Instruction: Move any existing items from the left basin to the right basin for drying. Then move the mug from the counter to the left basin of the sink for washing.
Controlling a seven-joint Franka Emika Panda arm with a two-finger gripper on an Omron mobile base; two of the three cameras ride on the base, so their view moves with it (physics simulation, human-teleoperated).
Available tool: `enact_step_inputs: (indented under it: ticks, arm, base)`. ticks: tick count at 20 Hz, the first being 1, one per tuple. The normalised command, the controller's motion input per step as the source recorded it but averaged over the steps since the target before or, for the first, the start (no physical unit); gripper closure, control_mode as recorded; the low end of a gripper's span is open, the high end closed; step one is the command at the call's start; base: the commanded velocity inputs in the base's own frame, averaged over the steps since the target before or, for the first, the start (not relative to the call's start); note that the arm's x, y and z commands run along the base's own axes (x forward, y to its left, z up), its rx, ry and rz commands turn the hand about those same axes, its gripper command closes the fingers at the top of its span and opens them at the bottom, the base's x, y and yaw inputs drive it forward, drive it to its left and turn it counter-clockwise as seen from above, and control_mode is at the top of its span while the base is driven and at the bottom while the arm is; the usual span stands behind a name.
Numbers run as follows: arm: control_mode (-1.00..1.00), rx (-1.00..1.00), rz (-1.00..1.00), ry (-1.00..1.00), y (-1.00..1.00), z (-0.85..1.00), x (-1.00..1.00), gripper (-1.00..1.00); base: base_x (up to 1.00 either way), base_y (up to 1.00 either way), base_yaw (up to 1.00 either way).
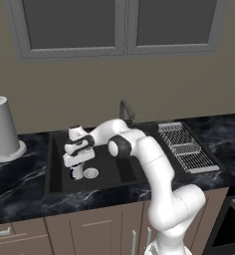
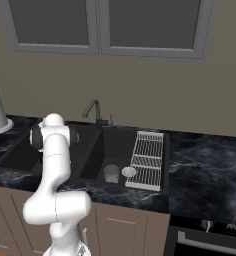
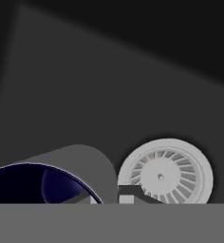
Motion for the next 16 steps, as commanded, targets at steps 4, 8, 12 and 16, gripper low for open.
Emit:
enact_step_inputs:
  ticks: [4, 8, 12, 16]
  arm:
    - [-1.00, 0.00, 0.00, 0.00, 0.00, 0.00, 0.00, -1.00]
    - [-1.00, 0.00, 0.00, 0.00, -0.06, 0.00, 0.00, -1.00]
    - [-1.00, 0.00, 0.00, 0.00, -0.15, 0.12, -0.04, -1.00]
    - [-1.00, 0.01, 0.00, -0.01, -0.13, 0.42, -0.12, -1.00]
  base:
    - [0.00, 0.00, 0.00]
    - [0.00, 0.00, 0.00]
    - [0.00, 0.00, 0.00]
    - [0.00, 0.00, 0.00]
